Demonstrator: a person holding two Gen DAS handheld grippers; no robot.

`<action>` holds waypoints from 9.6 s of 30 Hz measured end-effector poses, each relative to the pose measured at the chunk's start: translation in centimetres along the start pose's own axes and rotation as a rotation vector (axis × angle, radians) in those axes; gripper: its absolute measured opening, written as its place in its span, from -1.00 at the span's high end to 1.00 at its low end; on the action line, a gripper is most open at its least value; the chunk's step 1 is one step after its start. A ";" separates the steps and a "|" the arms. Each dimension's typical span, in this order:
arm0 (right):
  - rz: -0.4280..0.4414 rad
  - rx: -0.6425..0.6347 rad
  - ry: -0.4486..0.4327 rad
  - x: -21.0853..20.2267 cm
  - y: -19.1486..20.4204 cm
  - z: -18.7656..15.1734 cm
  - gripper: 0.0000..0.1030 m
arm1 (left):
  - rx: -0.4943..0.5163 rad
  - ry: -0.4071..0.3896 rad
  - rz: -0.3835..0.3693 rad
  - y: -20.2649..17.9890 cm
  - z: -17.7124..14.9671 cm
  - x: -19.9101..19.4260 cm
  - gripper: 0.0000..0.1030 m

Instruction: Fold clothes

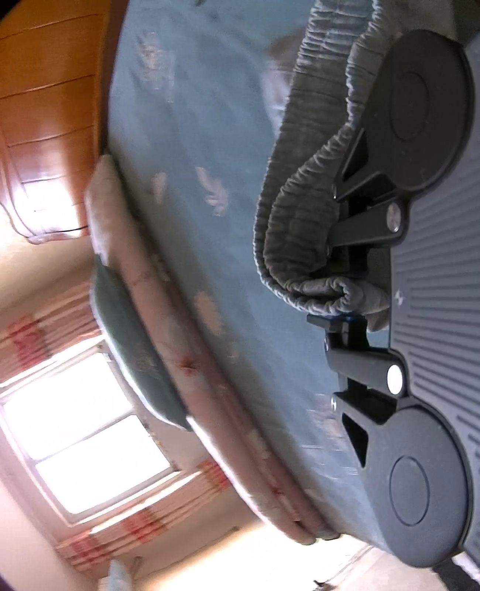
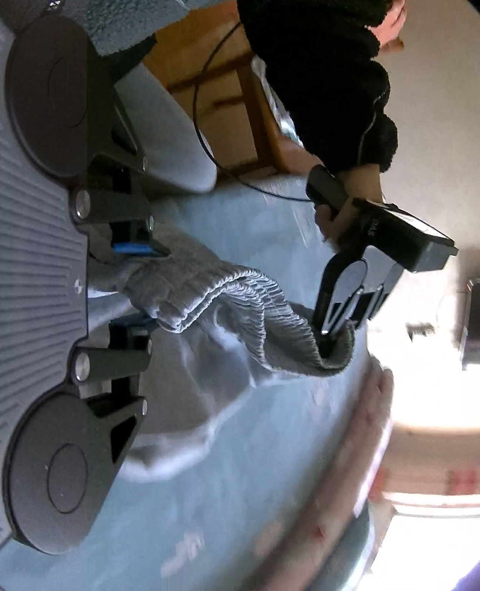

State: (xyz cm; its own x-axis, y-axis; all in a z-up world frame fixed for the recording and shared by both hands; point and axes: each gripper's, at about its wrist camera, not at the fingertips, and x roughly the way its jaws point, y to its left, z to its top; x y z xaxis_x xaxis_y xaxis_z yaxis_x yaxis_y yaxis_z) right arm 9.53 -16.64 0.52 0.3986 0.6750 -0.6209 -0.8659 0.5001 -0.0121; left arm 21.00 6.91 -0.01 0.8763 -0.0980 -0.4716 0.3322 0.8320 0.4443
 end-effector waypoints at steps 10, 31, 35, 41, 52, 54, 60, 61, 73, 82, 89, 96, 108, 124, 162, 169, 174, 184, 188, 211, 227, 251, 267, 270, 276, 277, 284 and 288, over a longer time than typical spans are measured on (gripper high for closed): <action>-0.353 0.206 -0.093 -8.1 -4.1 -4.6 0.37 | 0.084 -0.136 -0.069 -8.4 11.7 4.4 0.70; -0.638 0.731 -0.209 -14.1 -12.3 -18.7 0.57 | 0.268 -0.177 -0.294 -31.9 23.2 14.8 0.71; -0.667 0.819 -0.190 -14.1 -12.8 -21.0 0.57 | 0.292 -0.147 -0.331 -35.0 23.0 16.2 0.71; -0.687 0.917 -0.128 -13.3 -13.0 -23.2 0.57 | 0.333 -0.104 -0.349 -38.5 20.9 17.8 0.71; -0.808 0.992 -0.063 -13.2 -12.8 -23.5 -0.03 | 0.358 -0.090 -0.336 -37.8 21.0 17.1 0.49; -0.843 0.998 -0.079 -13.9 -12.6 -23.3 -0.07 | 0.348 -0.087 -0.340 -37.0 21.3 16.5 0.34; -0.835 0.954 -0.160 -15.6 -12.6 -22.6 -0.08 | 0.357 -0.140 -0.349 -33.8 21.0 12.8 0.20; -0.820 0.932 -0.174 -15.6 -12.8 -22.3 -0.08 | 0.353 -0.147 -0.359 -33.1 20.7 11.9 0.14; -0.601 0.914 -0.094 -10.5 -22.5 -23.4 0.31 | 0.290 -0.008 -0.569 -27.5 7.8 3.0 -0.04; -0.566 0.970 -0.093 -10.8 -23.3 -25.1 0.82 | 0.211 0.028 -0.629 -26.5 5.2 1.3 -0.09; -0.574 1.065 -0.092 -11.0 -23.3 -26.7 0.54 | 0.188 0.074 -0.664 -27.9 4.7 2.1 -0.14; -0.677 0.985 -0.125 -14.2 -18.6 -23.9 0.18 | 0.184 0.042 -0.614 -26.6 4.2 -0.1 -0.15; -0.479 1.159 -0.220 -12.0 -13.4 -24.5 0.00 | 0.282 0.016 -0.506 -25.2 0.9 -4.6 -0.20; -0.414 1.491 -0.385 -12.4 -13.0 -31.7 -0.30 | 0.441 -0.003 -0.479 -26.9 -2.0 -4.6 -0.20; -0.235 1.497 -0.456 -10.5 -14.0 -31.5 -0.36 | 0.204 -0.062 -0.568 -30.8 5.8 3.1 -0.24; -0.219 1.547 -0.558 -8.6 -14.3 -30.7 -0.36 | 0.233 -0.057 -0.622 -30.7 6.1 2.0 -0.22; -0.259 1.556 -0.656 -9.8 -14.1 -31.4 -0.35 | 0.272 -0.083 -0.665 -29.3 4.8 -0.5 -0.30; -0.318 1.279 -0.648 -13.4 -12.9 -28.2 -0.34 | 0.268 -0.037 -0.630 -27.6 2.3 -1.6 -0.31; -0.353 1.381 -0.556 -11.7 -13.9 -29.6 0.49 | 0.259 -0.029 -0.619 -27.3 2.0 -2.1 -0.31; -0.662 1.314 -0.230 -15.8 -12.5 -27.5 0.38 | 0.095 0.181 -0.718 -25.4 -1.9 -0.7 -0.36; -0.668 0.919 0.085 -3.7 -13.4 -20.2 -0.53 | 0.039 0.058 -0.417 -15.9 -1.8 -3.9 -0.38; -0.662 0.856 0.078 -2.8 -11.7 -20.5 -1.00 | -0.129 0.173 -0.569 -17.5 -4.3 0.5 -0.75; -0.680 0.813 0.064 -2.4 -11.1 -20.7 -1.00 | -0.008 0.210 -0.512 -20.3 -3.9 1.1 -0.98; -0.680 0.804 0.063 -2.4 -11.0 -20.7 -1.00 | 0.002 0.208 -0.494 -20.1 -3.5 0.6 -0.74; -0.685 0.794 0.057 -2.4 -10.8 -20.8 -1.00 | -0.108 0.148 -0.446 -15.4 -1.2 -0.9 0.02; -0.688 0.790 0.059 -2.3 -10.7 -20.8 -1.00 | -0.118 0.132 -0.421 -14.5 -0.9 -1.2 0.03; -0.688 0.852 0.075 -3.1 -10.9 -19.4 -1.00 | -0.208 0.081 -0.330 -9.3 0.1 -2.1 0.03; -0.645 0.878 -0.020 -4.5 -11.4 -17.6 -1.00 | -0.215 0.087 -0.325 -8.6 0.3 -1.1 0.03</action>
State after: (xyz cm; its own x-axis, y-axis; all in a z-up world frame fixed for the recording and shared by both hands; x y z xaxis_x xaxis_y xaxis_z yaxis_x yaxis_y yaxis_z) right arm 12.31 -34.93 -10.33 0.7124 0.1516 -0.6852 0.0225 0.9710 0.2382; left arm 17.25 -0.31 -3.05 0.7018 -0.3356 -0.6283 0.4980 0.8618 0.0960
